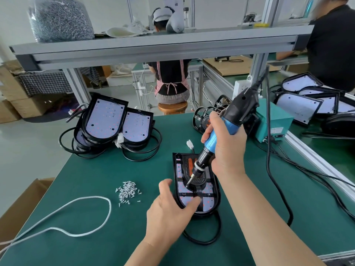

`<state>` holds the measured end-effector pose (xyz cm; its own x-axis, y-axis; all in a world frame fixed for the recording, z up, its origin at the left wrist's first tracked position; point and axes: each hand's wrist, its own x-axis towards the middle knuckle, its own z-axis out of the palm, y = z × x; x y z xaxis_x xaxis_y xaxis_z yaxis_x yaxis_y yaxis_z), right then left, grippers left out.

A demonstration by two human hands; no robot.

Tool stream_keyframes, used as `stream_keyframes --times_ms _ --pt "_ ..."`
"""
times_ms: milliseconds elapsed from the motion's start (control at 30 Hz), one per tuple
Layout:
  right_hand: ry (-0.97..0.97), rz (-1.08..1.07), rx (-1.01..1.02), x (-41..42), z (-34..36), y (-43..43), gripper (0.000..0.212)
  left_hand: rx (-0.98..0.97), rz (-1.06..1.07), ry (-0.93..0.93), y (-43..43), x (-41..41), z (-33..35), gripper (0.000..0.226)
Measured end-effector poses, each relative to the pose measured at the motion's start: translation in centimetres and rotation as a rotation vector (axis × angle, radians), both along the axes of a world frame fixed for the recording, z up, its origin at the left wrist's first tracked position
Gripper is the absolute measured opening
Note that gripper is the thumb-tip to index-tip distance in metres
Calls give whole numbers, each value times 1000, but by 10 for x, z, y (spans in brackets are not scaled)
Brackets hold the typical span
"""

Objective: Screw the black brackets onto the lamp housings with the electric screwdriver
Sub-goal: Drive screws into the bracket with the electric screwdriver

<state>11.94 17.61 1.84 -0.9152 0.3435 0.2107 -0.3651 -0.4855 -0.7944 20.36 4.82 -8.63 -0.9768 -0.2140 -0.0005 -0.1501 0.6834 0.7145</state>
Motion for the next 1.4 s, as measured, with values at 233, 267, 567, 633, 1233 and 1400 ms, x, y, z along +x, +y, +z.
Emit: stream_keyframes --times_ms 233,267,567,633,1233,1400 --pt "-22 13 73 -4 -14 -10 30 1 33 14 4 -7 -2 82" --pt "-21 15 80 -4 -14 -10 30 -5 41 34 3 -7 -3 74" --pt "-17 46 160 -7 -17 -15 27 49 70 54 4 -10 -8 67" --pt "-12 72 166 -9 -17 -17 25 61 67 42 4 -10 -9 69" --pt "139 237 377 -1 -17 -30 29 147 73 9 3 -9 -7 63" --pt "212 427 381 2 -11 -24 11 125 32 12 3 -10 -7 63"
